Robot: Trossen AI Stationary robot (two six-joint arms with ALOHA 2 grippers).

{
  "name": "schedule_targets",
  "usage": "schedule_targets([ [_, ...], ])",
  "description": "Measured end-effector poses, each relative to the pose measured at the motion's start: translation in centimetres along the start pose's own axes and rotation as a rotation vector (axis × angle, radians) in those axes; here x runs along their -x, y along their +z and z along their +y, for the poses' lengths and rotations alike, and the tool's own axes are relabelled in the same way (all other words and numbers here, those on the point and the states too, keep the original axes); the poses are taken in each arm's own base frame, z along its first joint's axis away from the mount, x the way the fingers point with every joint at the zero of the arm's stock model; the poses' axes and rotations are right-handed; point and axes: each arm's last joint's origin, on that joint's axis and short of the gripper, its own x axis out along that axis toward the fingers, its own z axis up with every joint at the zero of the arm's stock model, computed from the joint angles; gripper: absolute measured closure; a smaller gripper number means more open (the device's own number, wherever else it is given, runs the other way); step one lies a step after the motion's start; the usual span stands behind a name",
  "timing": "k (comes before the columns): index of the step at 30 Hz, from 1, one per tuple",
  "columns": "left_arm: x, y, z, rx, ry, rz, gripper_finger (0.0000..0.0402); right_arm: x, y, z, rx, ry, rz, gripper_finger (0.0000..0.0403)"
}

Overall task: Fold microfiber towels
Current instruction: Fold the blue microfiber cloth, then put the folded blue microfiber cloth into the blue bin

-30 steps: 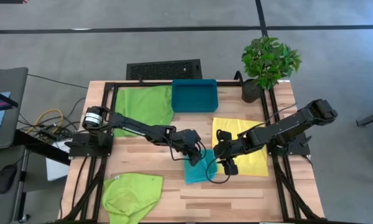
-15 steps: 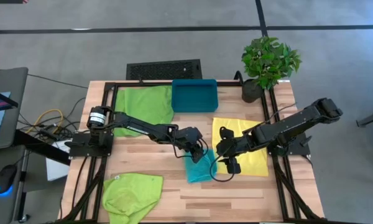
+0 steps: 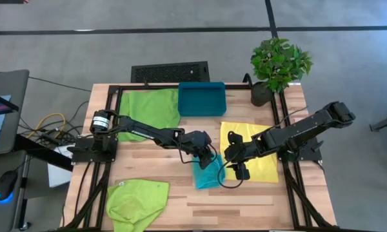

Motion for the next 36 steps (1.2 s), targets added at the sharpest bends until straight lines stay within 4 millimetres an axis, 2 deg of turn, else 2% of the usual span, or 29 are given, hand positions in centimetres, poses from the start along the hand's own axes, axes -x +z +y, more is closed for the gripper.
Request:
schedule_targets([
  [9,0.0,0.0,-0.3,-0.047,-0.014,-0.015,0.0276,0.0,0.0,0.0,0.0,0.0,0.0,0.0182],
  [13,0.2,0.2,-0.4,-0.089,-0.021,-0.015,0.0251,0.0,0.0,0.0,0.0,0.0,0.0,0.0182],
  [16,0.7,0.2,-0.6,-0.156,-0.056,0.019,0.0244,0.0,0.0,0.0,0.0,0.0,0.001,0.0182],
  [19,1.7,0.1,-0.5,-0.149,-0.023,0.086,0.0243,0.0,0.0,0.0,0.0,0.0,0.002,0.0182],
  [24,3.3,-0.5,0.6,-0.014,0.148,0.203,0.0242,0.0,0.0,0.0,0.0,0.0,0.0,0.0182],
  [27,3.7,-1.5,0.8,0.077,0.223,0.285,0.0242,0.0,0.0,0.0,0.0,0.0,-0.001,0.0182],
  [31,4.2,-3.4,0.2,0.139,0.308,0.39,0.0242,0.0,0.0,0.0,0.0,0.0,-0.001,0.0182],
  [36,4.4,-4.9,-1.4,0.192,0.354,0.404,0.0242,0.0,0.0,0.0,0.001,0.0,-0.001,0.0182],
])
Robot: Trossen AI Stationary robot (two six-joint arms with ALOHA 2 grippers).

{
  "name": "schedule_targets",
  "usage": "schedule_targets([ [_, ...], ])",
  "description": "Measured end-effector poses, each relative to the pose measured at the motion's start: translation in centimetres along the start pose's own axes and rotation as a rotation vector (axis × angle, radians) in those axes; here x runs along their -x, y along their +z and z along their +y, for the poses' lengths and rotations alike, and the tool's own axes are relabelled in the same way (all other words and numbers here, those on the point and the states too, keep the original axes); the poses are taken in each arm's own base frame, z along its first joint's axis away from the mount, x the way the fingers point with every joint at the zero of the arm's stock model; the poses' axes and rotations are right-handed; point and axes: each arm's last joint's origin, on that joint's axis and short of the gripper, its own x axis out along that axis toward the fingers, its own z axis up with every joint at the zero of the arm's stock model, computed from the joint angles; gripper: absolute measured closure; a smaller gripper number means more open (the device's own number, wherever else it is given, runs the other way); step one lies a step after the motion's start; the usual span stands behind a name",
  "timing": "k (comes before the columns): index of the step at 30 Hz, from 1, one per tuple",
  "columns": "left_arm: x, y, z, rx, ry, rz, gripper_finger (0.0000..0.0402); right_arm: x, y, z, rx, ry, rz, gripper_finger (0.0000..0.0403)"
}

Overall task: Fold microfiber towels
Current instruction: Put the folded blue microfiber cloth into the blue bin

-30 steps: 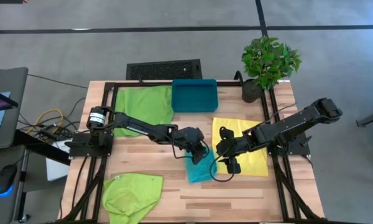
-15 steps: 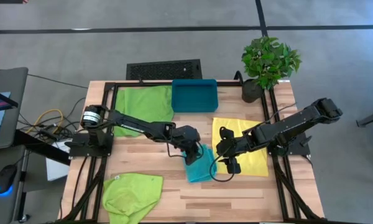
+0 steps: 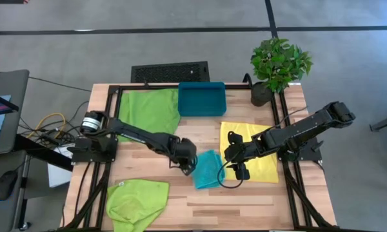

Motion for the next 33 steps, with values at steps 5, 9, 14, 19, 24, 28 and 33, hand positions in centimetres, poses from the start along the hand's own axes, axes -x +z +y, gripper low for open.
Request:
schedule_targets([
  [5,-1.1,-1.4,-0.2,0.089,-0.045,-0.001,0.0242,0.0,0.0,0.0,0.011,0.001,0.0,0.0182],
  [9,-2.1,-1.4,0.0,0.146,-0.134,-0.066,0.0242,0.0,0.0,0.1,0.028,0.001,0.0,0.0182],
  [14,-3.0,-1.9,0.7,0.207,-0.176,-0.098,0.0242,0.0,0.0,0.1,0.031,0.003,0.001,0.0182],
  [19,-3.6,-2.4,1.4,0.252,-0.156,-0.131,0.0242,0.0,-0.1,0.4,0.041,0.009,0.003,0.0182],
  [24,-4.0,-2.3,1.6,0.248,-0.252,-0.186,0.0242,0.0,-0.1,0.4,0.039,0.008,0.003,0.0182],
  [28,-4.3,-2.6,2.0,0.255,-0.262,-0.202,0.0242,0.0,-0.1,0.4,0.039,0.009,0.003,0.0182],
  [33,-4.5,-3.1,2.2,0.27,-0.291,-0.184,0.0242,0.0,-0.1,0.4,0.04,0.009,0.003,0.0182],
])
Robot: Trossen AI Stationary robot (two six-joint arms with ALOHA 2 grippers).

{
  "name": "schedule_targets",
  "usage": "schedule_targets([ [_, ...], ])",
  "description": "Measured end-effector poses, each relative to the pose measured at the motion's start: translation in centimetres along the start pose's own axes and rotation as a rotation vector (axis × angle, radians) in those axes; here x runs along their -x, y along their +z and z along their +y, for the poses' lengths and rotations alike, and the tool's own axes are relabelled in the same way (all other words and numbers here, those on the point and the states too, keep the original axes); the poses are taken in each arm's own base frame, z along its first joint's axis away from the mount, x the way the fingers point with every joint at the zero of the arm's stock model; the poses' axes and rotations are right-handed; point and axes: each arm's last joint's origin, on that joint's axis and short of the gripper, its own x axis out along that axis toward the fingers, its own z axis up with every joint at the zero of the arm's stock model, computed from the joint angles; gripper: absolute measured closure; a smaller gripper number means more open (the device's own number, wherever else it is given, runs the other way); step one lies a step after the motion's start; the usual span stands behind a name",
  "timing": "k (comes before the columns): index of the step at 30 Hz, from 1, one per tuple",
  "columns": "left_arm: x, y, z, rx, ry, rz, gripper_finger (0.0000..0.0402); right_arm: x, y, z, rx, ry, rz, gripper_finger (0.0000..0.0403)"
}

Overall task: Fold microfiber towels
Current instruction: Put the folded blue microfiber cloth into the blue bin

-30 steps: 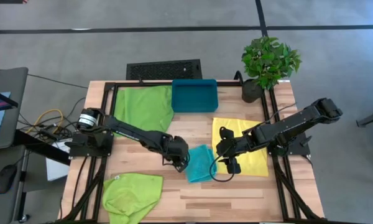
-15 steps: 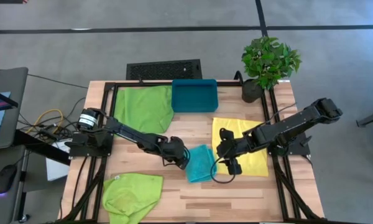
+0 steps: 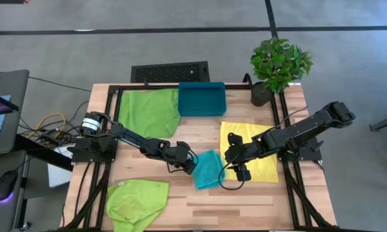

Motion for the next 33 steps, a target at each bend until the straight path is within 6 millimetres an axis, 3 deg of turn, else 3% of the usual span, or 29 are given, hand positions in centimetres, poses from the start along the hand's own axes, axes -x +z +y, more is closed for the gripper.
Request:
schedule_targets([
  [9,0.3,-0.1,0.0,-0.014,0.014,0.021,0.0242,0.0,0.0,0.0,0.0,0.0,0.001,0.0182],
  [17,2.0,0.4,-1.0,-0.046,-0.026,-0.015,0.0242,0.0,0.0,0.0,0.002,-0.001,0.005,0.0182],
  [26,0.4,0.3,-0.5,-0.031,-0.032,-0.031,0.0242,0.0,0.0,0.0,0.002,-0.001,0.005,0.0182],
  [33,0.4,1.0,-0.4,-0.035,-0.053,-0.042,0.0242,0.0,0.0,-0.1,0.016,-0.001,0.0,0.0182],
])
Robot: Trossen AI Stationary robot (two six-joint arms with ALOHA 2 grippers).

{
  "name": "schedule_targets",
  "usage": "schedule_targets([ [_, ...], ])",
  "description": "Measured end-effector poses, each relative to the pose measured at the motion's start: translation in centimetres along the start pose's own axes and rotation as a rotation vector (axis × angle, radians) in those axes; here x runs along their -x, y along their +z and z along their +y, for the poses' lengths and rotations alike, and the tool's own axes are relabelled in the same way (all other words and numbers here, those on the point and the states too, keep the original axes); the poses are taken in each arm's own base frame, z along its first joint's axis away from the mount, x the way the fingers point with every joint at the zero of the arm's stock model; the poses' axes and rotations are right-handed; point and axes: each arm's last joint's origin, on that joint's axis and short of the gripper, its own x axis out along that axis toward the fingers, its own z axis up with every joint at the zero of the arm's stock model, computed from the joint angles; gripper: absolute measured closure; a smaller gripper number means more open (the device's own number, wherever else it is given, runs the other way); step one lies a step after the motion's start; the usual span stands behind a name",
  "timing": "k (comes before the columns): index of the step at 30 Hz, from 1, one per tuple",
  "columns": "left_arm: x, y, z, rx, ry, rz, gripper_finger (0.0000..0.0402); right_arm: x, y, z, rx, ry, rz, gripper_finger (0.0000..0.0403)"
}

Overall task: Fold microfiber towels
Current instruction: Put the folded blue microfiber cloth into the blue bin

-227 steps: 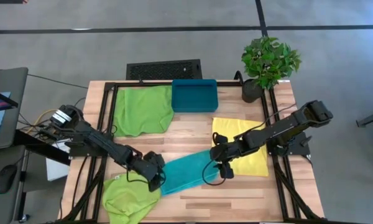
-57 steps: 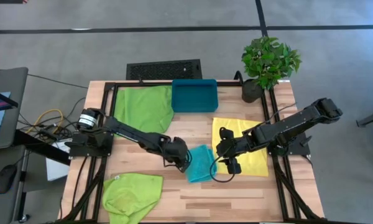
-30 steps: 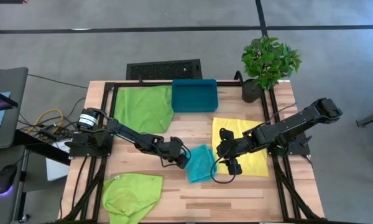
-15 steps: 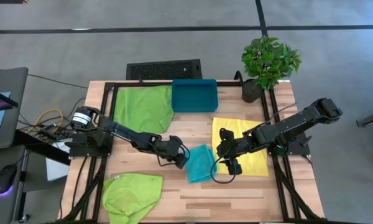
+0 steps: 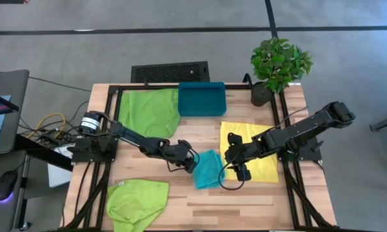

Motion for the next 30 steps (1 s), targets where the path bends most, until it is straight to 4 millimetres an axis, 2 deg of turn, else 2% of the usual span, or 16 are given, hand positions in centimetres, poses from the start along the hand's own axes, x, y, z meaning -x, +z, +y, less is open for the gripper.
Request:
schedule_targets([
  [6,-0.3,-0.2,0.6,0.015,0.054,0.002,0.0242,0.0,0.0,0.0,0.0,0.0,0.0,0.0182],
  [13,-2.0,-0.3,0.7,0.031,-0.034,-0.004,0.0242,0.0,0.0,0.0,0.0,0.0,0.003,0.0182],
  [22,-2.1,-0.3,0.8,-0.024,-0.012,-0.038,0.0244,0.0,0.0,0.0,0.0,0.0,0.004,0.0182],
  [26,-2.1,-0.3,1.0,-0.048,0.018,-0.045,0.0282,0.0,0.0,0.0,0.0,0.0,0.004,0.0182],
  [30,-2.1,-0.4,1.2,-0.089,0.041,-0.053,0.037,0.0,0.0,0.0,-0.001,0.0,0.004,0.0182],
])
